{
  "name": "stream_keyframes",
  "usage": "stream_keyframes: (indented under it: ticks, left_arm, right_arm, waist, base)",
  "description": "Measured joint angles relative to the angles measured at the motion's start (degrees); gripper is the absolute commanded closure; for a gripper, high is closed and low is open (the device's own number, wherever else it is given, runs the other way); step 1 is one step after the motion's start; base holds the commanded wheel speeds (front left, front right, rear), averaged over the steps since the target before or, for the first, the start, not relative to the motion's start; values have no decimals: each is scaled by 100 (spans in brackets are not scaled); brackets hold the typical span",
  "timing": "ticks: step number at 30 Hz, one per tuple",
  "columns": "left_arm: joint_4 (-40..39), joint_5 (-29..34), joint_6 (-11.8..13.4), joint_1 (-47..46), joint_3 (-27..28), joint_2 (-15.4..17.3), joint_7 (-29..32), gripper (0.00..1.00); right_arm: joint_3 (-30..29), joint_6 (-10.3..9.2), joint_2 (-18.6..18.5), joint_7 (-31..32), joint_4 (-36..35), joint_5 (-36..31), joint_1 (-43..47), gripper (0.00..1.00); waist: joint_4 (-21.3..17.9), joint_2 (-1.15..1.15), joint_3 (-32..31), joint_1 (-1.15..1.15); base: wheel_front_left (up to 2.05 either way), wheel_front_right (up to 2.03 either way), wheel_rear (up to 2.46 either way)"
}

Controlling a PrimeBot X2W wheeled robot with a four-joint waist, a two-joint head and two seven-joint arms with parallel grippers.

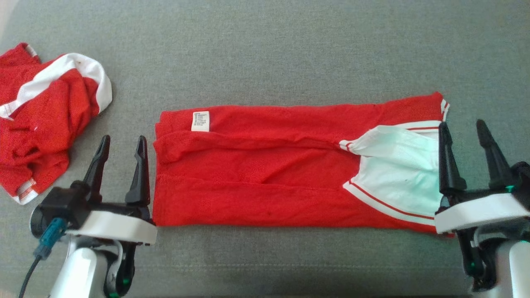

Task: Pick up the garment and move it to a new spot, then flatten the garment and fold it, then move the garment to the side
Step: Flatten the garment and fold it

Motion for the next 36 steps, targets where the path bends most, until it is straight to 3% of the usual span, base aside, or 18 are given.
stream_keyframes:
  ticks: [10, 22, 23, 24, 25, 36]
  left_arm:
    - [151, 1, -178, -463, -42, -115, 0, 0]
    - [246, 96, -353, -773, -30, -272, 0, 0]
    - [257, 119, -355, -787, -21, -283, 0, 0]
    - [263, 119, -389, -801, -9, -292, -1, 0]
    - [266, 119, -405, -808, -1, -296, -1, 0]
    - [322, 263, -497, -820, 193, -359, -1, 0]
  right_arm:
    - [-500, 0, 0, 820, 1069, -119, -355, 0]
    - [-599, 0, -8, 1963, 1201, 370, -612, 0]
    - [-599, 0, -12, 2033, 1169, 438, -610, 12]
    - [-599, 0, -18, 2094, 1138, 464, -610, 62]
    - [-599, 0, -20, 2159, 1110, 539, -609, 100]
    - [-510, 0, -3, 2309, 853, 744, -490, 100]
  waist:
    - [73, 0, 463, 0]
    - [73, 0, 816, 0]
    - [73, 0, 827, 0]
    - [72, 0, 838, 0]
    - [73, 0, 848, 0]
    - [16, 0, 821, 1]
  base:
    - [0, 0, 0]
    - [0, 0, 0]
    - [0, 0, 0]
    - [0, 0, 0]
    - [0, 0, 0]
    - [0, 0, 0]
